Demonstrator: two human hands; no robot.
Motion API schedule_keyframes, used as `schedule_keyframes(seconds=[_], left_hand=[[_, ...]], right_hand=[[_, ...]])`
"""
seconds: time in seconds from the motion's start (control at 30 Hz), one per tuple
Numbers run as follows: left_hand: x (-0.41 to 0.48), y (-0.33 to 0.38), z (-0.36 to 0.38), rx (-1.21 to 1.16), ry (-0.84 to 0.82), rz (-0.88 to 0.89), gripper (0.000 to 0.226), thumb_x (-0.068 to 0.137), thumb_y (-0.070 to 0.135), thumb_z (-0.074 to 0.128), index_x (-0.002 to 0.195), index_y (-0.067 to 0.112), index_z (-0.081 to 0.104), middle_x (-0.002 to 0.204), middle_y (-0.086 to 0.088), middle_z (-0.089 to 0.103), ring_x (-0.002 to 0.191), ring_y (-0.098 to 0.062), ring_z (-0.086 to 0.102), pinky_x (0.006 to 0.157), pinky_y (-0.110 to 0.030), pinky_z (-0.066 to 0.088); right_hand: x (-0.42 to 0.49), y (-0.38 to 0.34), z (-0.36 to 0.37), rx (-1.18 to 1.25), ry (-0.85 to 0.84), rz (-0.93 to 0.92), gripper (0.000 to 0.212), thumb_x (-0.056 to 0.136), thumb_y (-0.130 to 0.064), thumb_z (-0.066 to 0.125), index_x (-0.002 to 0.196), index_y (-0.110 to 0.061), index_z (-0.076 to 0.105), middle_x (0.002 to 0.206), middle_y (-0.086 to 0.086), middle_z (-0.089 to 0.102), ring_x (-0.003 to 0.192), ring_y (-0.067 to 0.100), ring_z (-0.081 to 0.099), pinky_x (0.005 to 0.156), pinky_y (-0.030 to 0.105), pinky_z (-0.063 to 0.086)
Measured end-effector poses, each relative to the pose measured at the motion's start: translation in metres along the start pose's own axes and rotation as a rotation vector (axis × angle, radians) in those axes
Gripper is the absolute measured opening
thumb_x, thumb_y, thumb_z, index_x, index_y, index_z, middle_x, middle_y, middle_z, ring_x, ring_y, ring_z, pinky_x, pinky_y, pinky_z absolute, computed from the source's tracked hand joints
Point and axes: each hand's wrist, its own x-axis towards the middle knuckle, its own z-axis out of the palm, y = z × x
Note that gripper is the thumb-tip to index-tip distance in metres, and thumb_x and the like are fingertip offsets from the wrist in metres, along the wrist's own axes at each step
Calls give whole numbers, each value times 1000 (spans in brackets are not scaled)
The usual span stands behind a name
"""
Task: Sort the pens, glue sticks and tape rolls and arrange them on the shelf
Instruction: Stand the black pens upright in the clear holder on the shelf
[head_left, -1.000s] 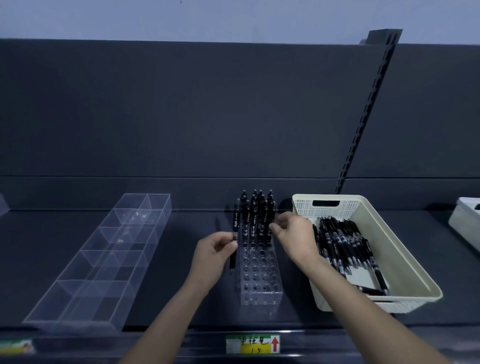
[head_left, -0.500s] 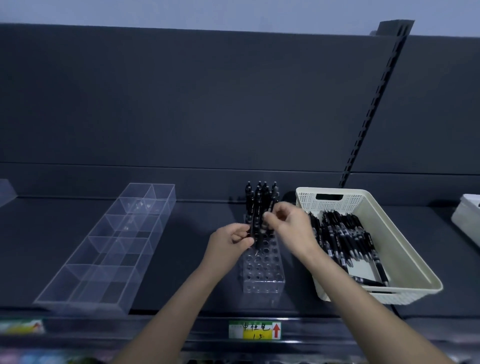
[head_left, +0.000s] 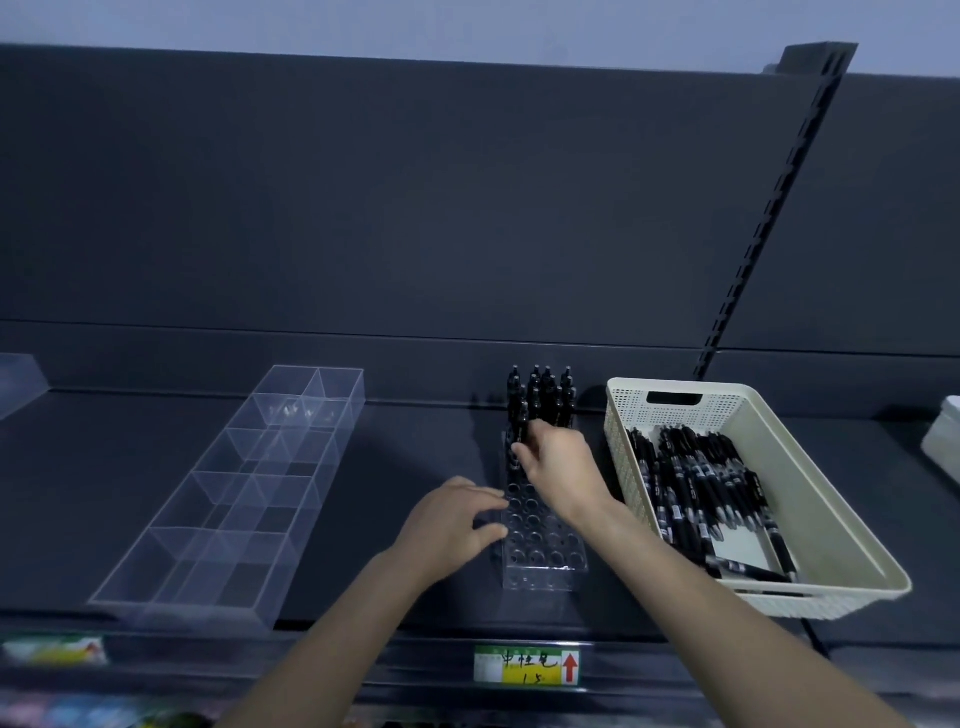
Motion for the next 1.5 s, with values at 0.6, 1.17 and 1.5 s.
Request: schedule_keyframes(seconds=[0.6, 1.17, 1.5], left_hand=[[55, 25, -68, -311, 493, 2, 17, 85, 0, 58, 96, 7, 68, 75, 8, 52, 66, -2, 45, 65, -5, 36], [79, 34, -76, -132, 331, 112, 13, 83, 4, 63, 86, 10, 73, 69, 12, 46, 75, -13, 48, 77, -29, 43], [68, 45, -84, -132, 393, 108, 23, 85, 7, 62, 106, 14, 69, 72, 14, 46, 72, -5, 42, 77, -22, 39]], right_hand=[[13, -4, -58, 81, 236, 6, 16, 87, -21, 62, 100, -13, 68, 93, 3, 70, 87, 19, 62, 78, 26, 45], [32, -6, -46, -46, 116, 38, 16, 87, -22, 57, 94, -17, 70, 95, 8, 71, 91, 28, 64, 78, 34, 51], [4, 18, -74, 98, 241, 92, 19, 87, -21, 62, 103, -13, 69, 79, 6, 68, 73, 15, 55, 75, 27, 45]])
